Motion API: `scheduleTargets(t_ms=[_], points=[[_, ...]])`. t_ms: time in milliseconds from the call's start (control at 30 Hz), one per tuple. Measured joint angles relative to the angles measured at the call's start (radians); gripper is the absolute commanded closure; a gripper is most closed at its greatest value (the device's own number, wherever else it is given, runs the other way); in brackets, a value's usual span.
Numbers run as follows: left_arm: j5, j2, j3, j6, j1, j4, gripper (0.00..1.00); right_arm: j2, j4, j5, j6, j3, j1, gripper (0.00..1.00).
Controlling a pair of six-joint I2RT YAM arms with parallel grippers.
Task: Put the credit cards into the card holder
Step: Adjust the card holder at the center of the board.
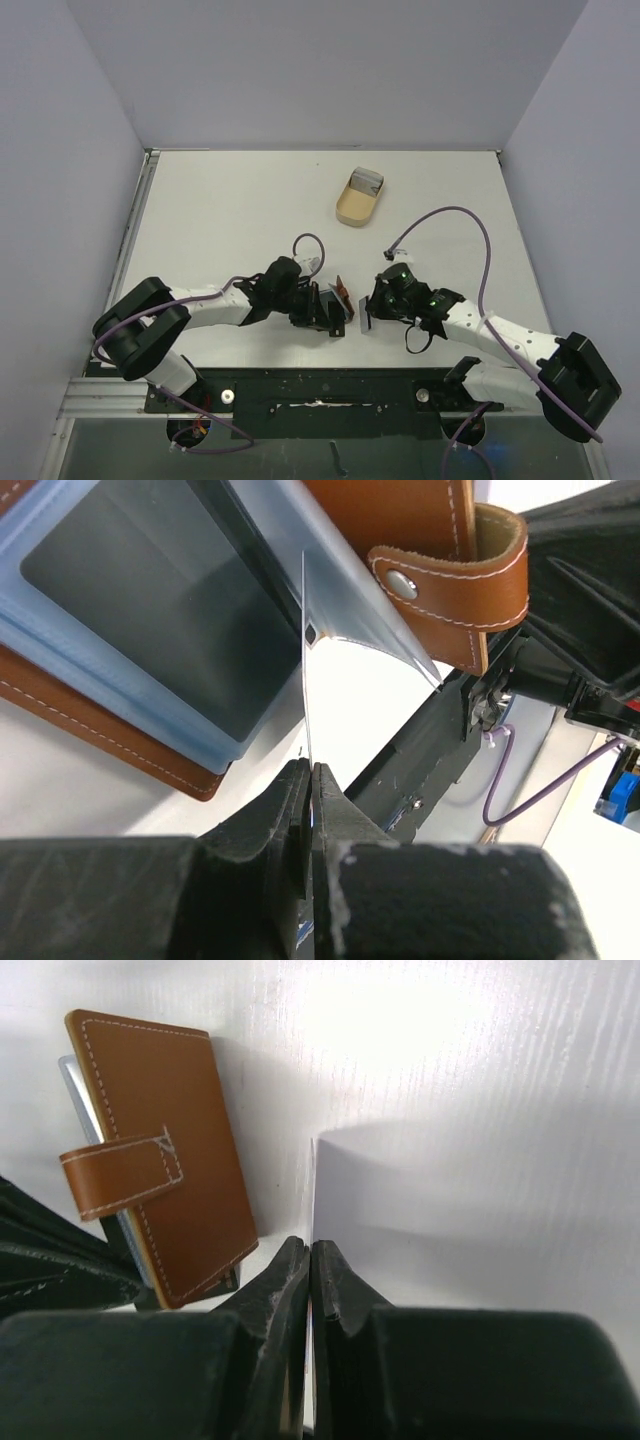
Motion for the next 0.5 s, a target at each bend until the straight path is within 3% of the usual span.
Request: scheduleTargets(t_ms=[233, 500], points=[[-0.006, 0.003, 0.012, 0.009, 0.000, -0.016, 1.00, -0.117, -0.125, 0.019, -0.019, 0.084, 0.001, 1.00], [-0.030, -0.023, 0.074, 0.003, 0.000, -0.055, 1.00, -0.037, -0.034, 0.024, -0.057, 0.070, 0.000, 1.00]])
